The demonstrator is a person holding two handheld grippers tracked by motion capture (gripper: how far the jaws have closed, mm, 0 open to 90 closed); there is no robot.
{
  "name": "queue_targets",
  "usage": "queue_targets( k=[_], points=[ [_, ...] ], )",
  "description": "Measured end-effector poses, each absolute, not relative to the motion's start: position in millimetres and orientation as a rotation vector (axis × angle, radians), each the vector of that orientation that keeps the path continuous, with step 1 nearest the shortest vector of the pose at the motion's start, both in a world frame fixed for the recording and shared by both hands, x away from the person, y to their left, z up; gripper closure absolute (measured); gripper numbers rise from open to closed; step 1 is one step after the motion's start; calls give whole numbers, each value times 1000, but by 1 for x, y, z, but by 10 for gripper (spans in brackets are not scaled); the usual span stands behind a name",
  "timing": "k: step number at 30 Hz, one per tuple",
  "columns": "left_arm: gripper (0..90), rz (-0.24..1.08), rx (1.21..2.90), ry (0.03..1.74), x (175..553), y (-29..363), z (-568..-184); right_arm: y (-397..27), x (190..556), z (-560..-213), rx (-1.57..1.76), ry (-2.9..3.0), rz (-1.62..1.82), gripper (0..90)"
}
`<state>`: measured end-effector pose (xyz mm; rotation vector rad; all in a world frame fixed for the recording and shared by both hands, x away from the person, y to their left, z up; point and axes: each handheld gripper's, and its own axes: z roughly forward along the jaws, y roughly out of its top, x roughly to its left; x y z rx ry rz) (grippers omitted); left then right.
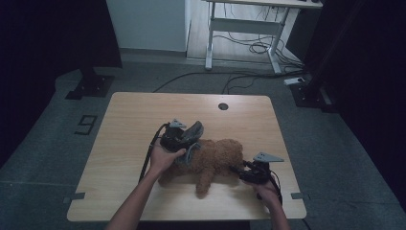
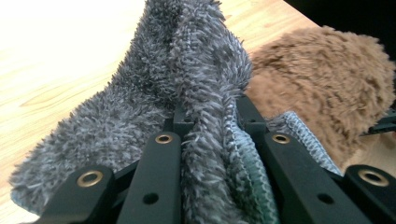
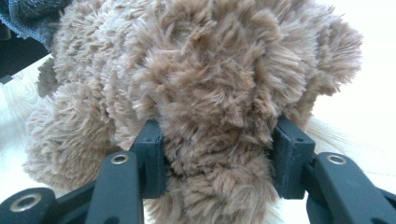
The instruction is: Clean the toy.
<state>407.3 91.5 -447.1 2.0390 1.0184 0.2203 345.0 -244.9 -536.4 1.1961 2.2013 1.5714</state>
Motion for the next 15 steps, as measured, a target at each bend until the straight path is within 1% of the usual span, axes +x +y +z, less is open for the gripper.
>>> queue_targets(
  k=[1,3,9,10,12,13,15],
  points=[
    [750,220,2039,1018,407,91,-447,-245,345,-536,1196,2201,1571,474],
    [750,267,2038,1038,405,100,-445,-245,345,-537,1197,2203,1570,478],
    [750,274,2027,1101,408,121,-451,-247,346,-537,1204,2213,1579,489],
    [750,260,2019,1137,407,131,-458,-247,346,-537,1204,2215,1578,489],
    [750,262,2030,1160,406,136,-465,-248,346,-538,1209,2217,1578,491],
    [750,246,2038,1181,404,143,-478,-249,347,-538,1213,2217,1581,491],
    [750,221,2005,1182,403,147,-484,-249,347,-539,1217,2215,1585,492]
  ],
)
